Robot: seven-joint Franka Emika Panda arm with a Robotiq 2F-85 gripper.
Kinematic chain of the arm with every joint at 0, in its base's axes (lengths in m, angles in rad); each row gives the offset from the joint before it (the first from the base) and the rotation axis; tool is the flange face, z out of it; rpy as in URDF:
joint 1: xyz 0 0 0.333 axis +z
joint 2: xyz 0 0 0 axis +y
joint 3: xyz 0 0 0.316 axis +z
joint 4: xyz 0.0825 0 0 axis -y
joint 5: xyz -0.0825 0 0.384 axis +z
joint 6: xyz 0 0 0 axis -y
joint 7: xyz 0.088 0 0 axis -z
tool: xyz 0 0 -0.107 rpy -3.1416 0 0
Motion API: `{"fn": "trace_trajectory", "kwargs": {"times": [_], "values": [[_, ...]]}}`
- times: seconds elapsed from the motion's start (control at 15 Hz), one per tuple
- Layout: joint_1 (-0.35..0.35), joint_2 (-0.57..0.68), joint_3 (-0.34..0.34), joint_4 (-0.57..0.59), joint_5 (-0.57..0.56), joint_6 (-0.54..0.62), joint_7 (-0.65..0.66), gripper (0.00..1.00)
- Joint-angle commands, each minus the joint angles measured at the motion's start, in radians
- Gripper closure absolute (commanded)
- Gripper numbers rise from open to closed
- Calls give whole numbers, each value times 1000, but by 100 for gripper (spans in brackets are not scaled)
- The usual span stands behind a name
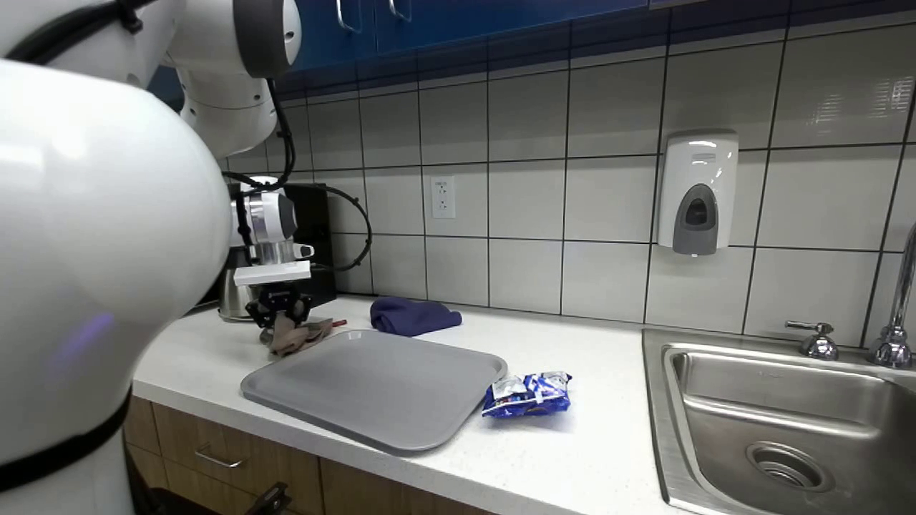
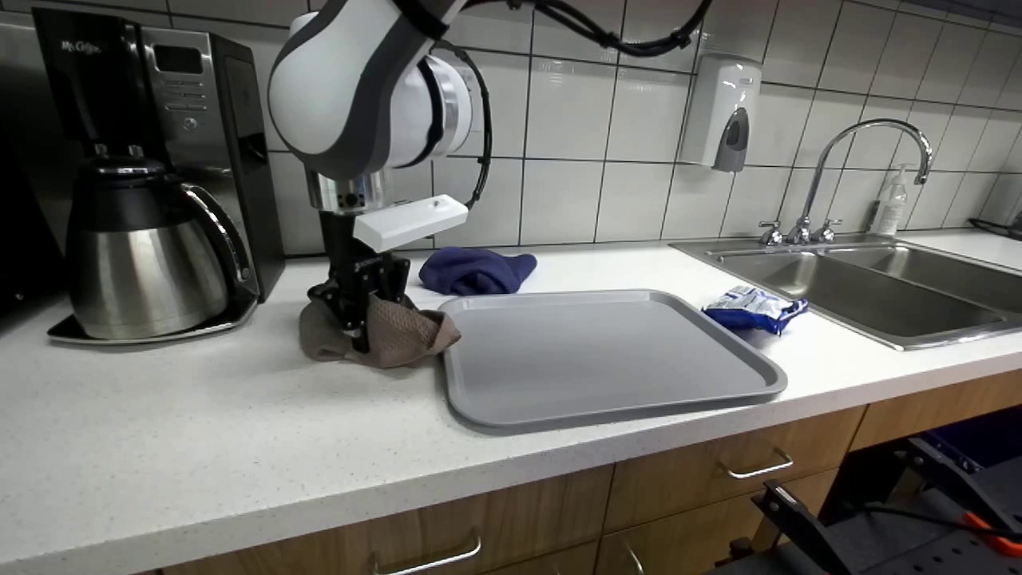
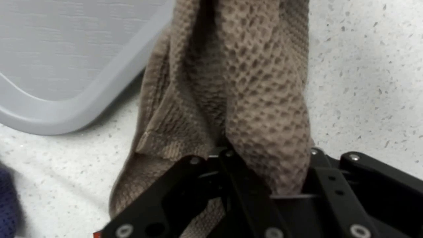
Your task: Pick the towels one at a time and place them on the tray
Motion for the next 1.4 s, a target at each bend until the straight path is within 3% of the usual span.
{"fn": "trace_trajectory", "kwargs": {"times": [0.0, 0.13, 0.73, 1.33], "values": [[14, 9, -11, 31, -26, -27, 19, 97], [10, -12, -7, 19, -20, -54, 14, 100], [-7, -136, 27, -62, -11, -134, -20, 97], [-27, -344, 46, -226, -9, -166, -24, 97]]}}
